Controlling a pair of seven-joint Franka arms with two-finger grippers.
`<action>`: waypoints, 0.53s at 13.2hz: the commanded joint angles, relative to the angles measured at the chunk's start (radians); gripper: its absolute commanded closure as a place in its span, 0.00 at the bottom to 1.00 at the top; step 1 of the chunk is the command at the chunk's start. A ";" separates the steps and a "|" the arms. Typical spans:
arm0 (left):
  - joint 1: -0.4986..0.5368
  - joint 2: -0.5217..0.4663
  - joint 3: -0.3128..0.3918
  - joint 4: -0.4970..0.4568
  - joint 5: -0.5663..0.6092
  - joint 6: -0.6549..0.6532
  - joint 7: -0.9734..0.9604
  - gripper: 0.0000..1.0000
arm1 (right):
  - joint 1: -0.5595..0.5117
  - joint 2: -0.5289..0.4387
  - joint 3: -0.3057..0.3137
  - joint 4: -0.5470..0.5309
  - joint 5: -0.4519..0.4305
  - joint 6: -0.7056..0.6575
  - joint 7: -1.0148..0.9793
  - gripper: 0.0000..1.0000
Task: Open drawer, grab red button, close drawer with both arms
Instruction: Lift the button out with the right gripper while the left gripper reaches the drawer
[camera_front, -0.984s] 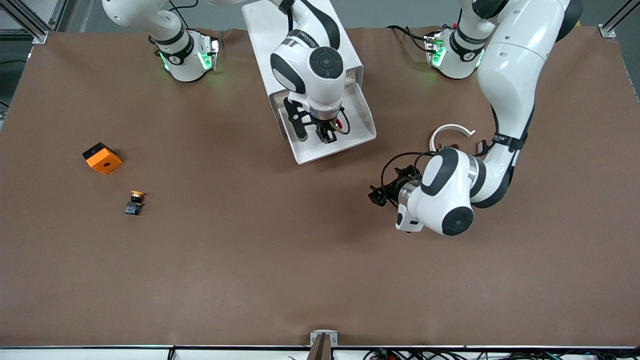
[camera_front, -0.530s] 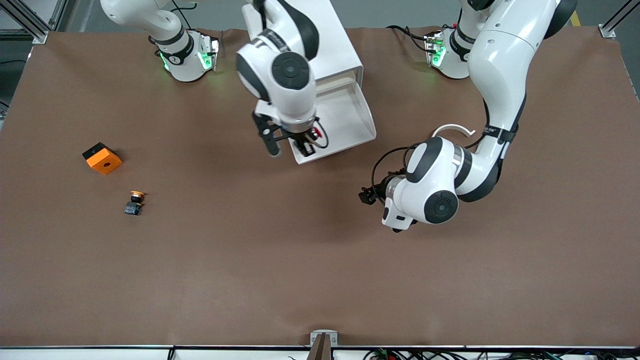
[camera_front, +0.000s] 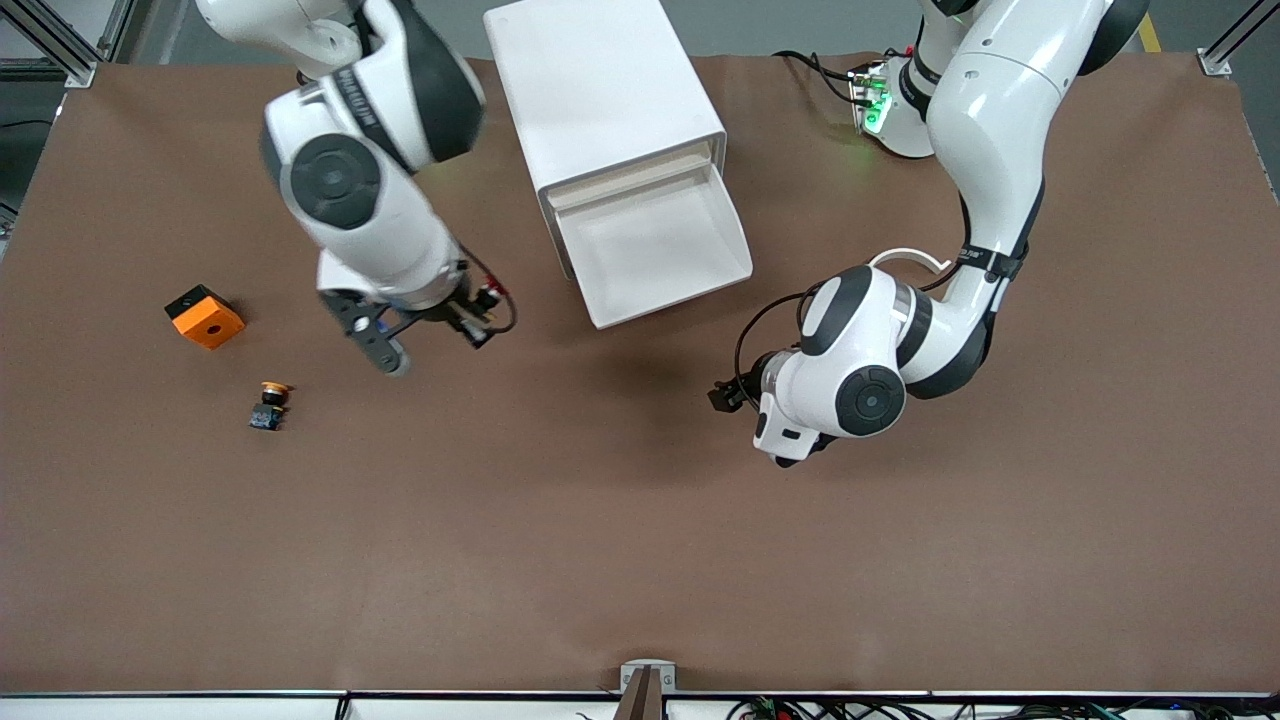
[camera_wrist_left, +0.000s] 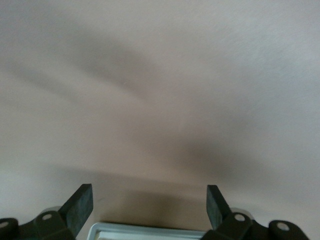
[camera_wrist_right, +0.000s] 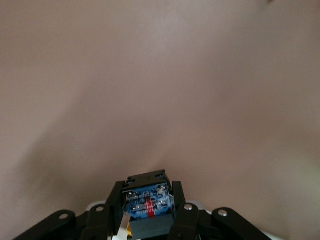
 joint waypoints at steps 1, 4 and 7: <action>-0.032 -0.015 0.008 -0.028 0.060 0.045 0.001 0.00 | -0.109 -0.066 0.018 -0.059 0.008 0.000 -0.213 1.00; -0.060 -0.012 0.008 -0.028 0.090 0.045 -0.004 0.00 | -0.232 -0.098 0.018 -0.112 0.008 0.006 -0.474 1.00; -0.084 -0.018 0.008 -0.036 0.090 0.045 -0.026 0.00 | -0.317 -0.095 0.017 -0.150 0.008 0.036 -0.626 1.00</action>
